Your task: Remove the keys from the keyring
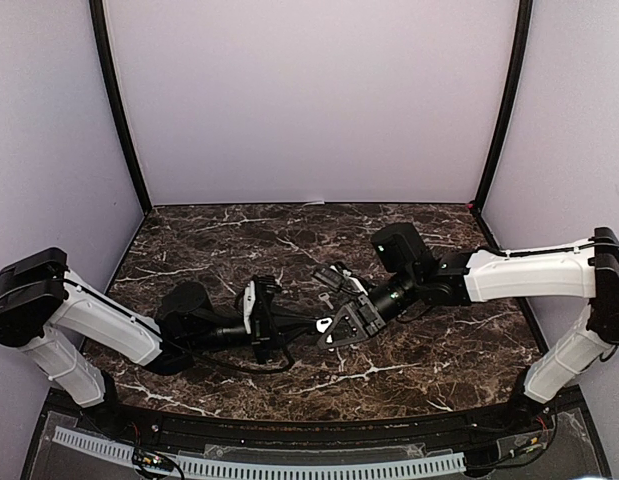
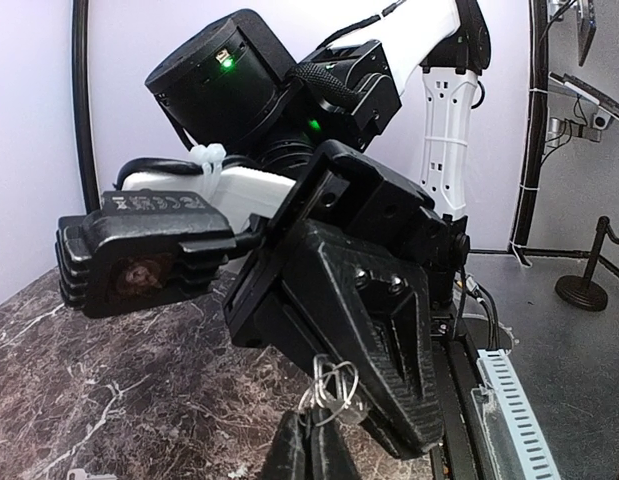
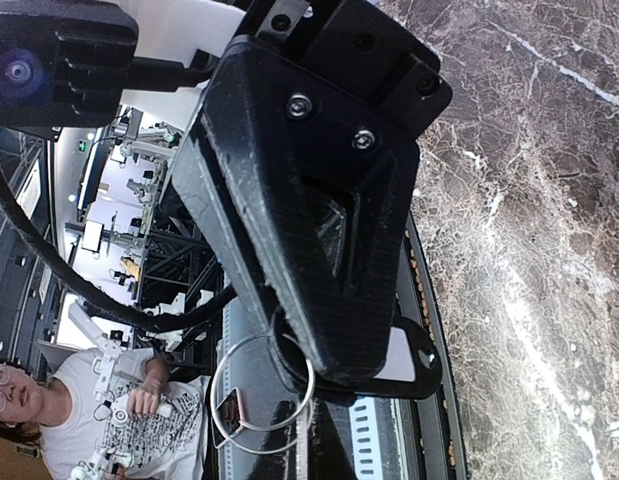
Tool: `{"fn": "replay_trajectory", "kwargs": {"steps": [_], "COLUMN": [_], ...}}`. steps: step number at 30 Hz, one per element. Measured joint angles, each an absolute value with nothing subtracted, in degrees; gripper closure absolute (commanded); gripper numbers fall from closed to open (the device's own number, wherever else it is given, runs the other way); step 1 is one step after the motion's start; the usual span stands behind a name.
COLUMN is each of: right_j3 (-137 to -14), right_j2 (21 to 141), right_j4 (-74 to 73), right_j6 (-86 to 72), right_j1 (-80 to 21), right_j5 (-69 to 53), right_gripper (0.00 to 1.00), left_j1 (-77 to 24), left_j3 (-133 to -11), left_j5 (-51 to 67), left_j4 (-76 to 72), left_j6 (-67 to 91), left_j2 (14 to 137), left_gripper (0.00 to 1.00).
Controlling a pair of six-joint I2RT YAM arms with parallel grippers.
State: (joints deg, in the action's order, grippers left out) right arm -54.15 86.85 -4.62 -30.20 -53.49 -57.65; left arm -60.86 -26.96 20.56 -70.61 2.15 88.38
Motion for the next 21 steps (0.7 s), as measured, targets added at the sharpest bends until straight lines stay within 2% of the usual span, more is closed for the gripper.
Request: {"fn": "replay_trajectory", "kwargs": {"steps": [21], "right_j3": [-61.06], "right_j2": [86.94], "right_j4": [-22.7], "right_j6": [-7.11], "right_j1": [-56.34], "right_j5": [-51.77], "right_gripper": [1.0], "left_j1": [-59.99], "left_j3": [-28.29], "left_j5": [36.64], "left_j4": [-57.36], "left_j6": [9.76], "left_j2": [82.76], "left_gripper": [1.0]}}
